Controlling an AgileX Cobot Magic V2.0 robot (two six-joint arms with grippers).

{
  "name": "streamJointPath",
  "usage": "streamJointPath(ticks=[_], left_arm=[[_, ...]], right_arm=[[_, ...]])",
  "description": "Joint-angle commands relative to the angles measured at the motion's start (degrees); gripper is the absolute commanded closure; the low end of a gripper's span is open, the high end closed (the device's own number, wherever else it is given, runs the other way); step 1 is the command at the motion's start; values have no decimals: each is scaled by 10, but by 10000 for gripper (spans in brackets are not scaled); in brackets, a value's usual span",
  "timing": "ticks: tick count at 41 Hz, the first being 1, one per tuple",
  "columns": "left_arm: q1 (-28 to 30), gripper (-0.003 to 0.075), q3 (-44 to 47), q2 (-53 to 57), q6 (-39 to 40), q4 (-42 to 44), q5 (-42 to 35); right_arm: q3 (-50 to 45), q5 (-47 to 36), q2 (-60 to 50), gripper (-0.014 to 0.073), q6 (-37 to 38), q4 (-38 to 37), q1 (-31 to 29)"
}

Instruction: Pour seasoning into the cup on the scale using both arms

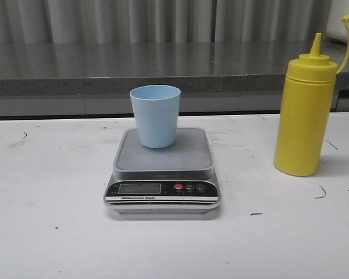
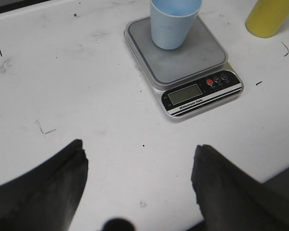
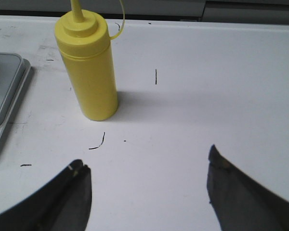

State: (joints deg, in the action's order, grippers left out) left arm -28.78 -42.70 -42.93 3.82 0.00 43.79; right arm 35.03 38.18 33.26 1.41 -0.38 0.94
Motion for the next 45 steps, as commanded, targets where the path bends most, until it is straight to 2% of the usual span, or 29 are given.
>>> streamJointPath(ticks=[1,12,18,25,29,34,39,45], left_arm=[[-4,262,-15,2,-1,3,-39],[-4,262,-15,2,-1,3,-39],[-4,262,-15,2,-1,3,-39],[-4,262,-15,2,-1,3,-39],[-4,262,-15,2,-1,3,-39],[-4,262,-15,2,-1,3,-39],[-4,262,-15,2,-1,3,-39],[-4,262,-15,2,-1,3,-39]], right_arm=[[17,-38,4,65,-3,-6,-3],[17,-40,4,65,-3,-6,-3],[18,-71,5,65,-3,-4,-3],[39,-65,49,64,-3,0,-1],[66,-56,90,27,-4,0,16],[88,-48,140,-71,-9,0,53],[92,-66,185,-70,-14,-1,90],[92,-113,231,-70,-11,0,97]])
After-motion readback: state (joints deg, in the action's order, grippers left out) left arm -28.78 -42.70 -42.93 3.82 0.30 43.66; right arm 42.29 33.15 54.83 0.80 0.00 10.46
